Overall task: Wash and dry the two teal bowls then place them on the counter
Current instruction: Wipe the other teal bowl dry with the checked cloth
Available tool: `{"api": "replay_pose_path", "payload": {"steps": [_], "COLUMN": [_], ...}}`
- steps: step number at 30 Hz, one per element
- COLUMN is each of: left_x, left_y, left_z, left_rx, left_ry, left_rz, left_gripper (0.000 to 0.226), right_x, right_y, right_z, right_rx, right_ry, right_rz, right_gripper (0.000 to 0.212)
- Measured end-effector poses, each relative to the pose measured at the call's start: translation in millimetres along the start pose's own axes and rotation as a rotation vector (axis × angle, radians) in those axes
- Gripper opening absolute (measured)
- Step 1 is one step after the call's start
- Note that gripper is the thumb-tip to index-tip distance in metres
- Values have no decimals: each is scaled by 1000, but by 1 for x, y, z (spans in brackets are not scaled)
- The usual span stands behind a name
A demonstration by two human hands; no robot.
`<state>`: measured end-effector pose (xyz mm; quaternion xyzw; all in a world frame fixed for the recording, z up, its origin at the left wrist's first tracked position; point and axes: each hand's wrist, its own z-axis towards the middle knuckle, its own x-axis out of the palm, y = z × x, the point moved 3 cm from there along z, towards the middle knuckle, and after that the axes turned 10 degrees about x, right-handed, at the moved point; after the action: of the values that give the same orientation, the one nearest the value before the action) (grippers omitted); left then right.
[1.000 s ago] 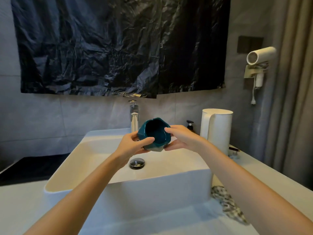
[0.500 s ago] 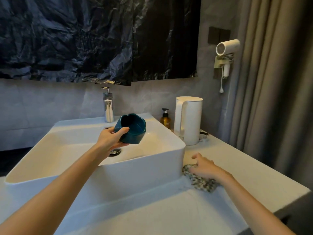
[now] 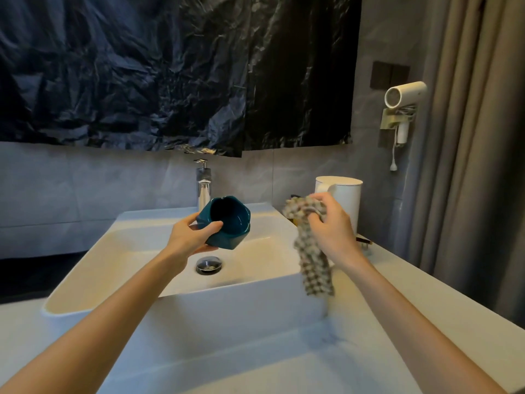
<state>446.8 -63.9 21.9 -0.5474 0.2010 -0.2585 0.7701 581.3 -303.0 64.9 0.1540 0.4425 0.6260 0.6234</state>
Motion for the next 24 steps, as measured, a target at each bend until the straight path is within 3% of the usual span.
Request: {"api": "replay_pose_path", "payload": {"steps": [3,6,10,12,14,18,24], "left_x": [-6,-13,-23,-29,-33,-36,-34], "left_y": [-1,-2,-7,-10,-12,-16,-14], "left_z": [4,9,18,22,26,31,40], "left_rx": [10,27,121,173,225,336,102], "left_ry": [8,-14,-61,-79,-74,72,319], "left_rz": [-6,-12,6,29,76,183,-83], "left_gripper": [42,43,50,55,60,67,58], "right_x": [46,97,160,177,188,199,202], "right_y": [24,29,27,22,18,16,8], "right_z": [25,43,45,46,50,55,63], "right_rx": [51,220,362,314,242,85,-47], "right_ry": [72,73,295,355,348,148,58], "right_rz": [102,222,330,319,265,134,135], "right_gripper": [23,26,41,45,29,1,5]}}
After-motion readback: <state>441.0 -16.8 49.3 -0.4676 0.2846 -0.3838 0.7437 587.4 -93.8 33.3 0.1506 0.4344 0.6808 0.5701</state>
